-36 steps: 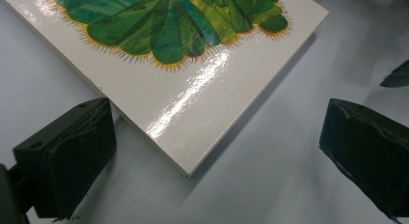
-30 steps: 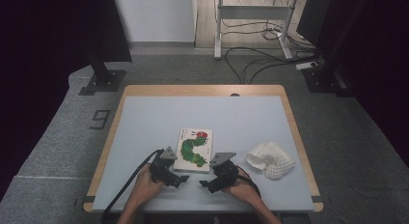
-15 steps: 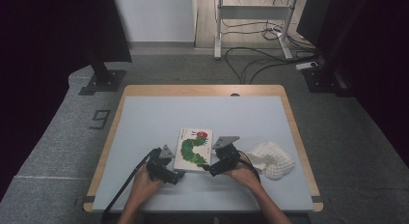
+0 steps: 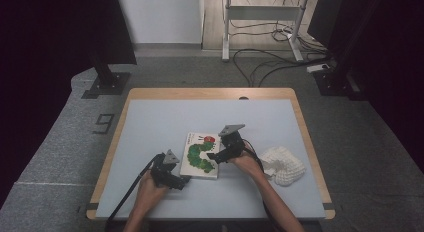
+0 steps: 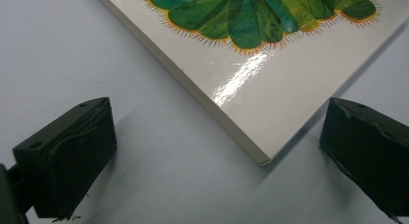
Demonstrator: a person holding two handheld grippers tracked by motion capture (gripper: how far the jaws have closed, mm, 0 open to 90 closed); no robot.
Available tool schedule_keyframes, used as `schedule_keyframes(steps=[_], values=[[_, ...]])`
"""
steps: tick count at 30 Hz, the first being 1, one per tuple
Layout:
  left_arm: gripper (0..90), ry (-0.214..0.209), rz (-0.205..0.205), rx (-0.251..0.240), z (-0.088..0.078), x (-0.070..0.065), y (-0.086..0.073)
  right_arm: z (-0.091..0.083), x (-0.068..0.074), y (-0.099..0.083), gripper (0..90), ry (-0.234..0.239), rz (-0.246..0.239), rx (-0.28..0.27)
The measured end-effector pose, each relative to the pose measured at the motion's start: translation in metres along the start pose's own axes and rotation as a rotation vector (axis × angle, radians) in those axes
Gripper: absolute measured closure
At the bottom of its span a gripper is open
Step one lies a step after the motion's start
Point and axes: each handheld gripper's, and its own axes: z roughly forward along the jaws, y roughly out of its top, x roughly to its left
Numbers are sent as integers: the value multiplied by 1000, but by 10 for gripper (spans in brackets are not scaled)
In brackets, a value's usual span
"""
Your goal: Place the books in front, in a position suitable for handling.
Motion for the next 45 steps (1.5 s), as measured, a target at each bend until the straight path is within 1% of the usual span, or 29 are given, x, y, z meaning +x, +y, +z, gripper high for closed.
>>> schedule_keyframes(steps=[3, 4, 7, 9, 10, 11, 12, 13, 14, 16, 18, 21, 24, 26, 31, 33, 35, 37, 40, 42, 44, 45], values=[[0, 2, 1, -2, 0, 0, 0, 9, -8, 2, 0, -3, 8, 11], [0, 2, 1, -2, 0, 0, 0, 12, -11, 3, 0, 0, 17, 14], [0, 2, 1, -1, 0, 0, 0, 20, -17, 4, 0, 17, 34, 14], [0, 3, 1, -1, 0, -1, 0, 24, -20, 6, 0, 10, 34, 15], [0, 3, 1, -1, 0, -1, 0, 26, -21, 6, 0, 16, 34, 15], [0, 3, 1, -1, 0, -1, 0, 28, -22, 8, 0, 25, 50, 22], [0, 3, 1, -1, 0, -1, 0, 30, -24, 9, 0, 26, 49, 21], [0, 3, 1, -1, 0, -1, 0, 32, -25, 11, 0, 38, 46, 18], [0, 3, 1, -1, 0, -1, 0, 33, -25, 12, 0, 47, 59, 19], [0, 2, 1, -1, 0, 0, 0, 36, -26, 14, 0, 62, 54, 21], [0, 2, 0, -1, 0, 0, 0, 37, -27, 15, 0, 66, 58, 31], [0, 0, 6, 0, 0, 0, 0, 36, -27, 13, 17, 58, 65, 28], [0, -2, 9, 3, -1, 2, 0, 32, -26, 10, 31, 43, 57, 30], [0, -4, 9, 8, -2, 4, 0, 29, -25, 8, 32, 39, 66, 31], [0, 7, -9, 32, -5, 11, -1, 21, -21, 4, 28, 23, 70, 51], [0, 16, -22, 37, -6, 14, -2, 17, -18, 1, 25, 16, 74, 63], [0, 30, -40, 38, -8, 14, -4, 14, -16, -1, 26, 11, 82, 64], [0, 52, -60, 37, -10, 11, -6, 11, -14, -4, 29, 5, 87, 60], [26, 62, -77, 30, -14, 5, -10, 8, -12, -7, 32, 14, 95, 58], [22, 48, -72, 46, -19, -3, -13, 6, -9, -8, 33, 19, 92, 62], [17, 41, -56, 55, -22, -10, -16, 5, -7, -10, 33, 19, 89, 59], [18, 28, -49, 58, -23, -14, -17, 4, -6, -11, 33, 20, 86, 57]])
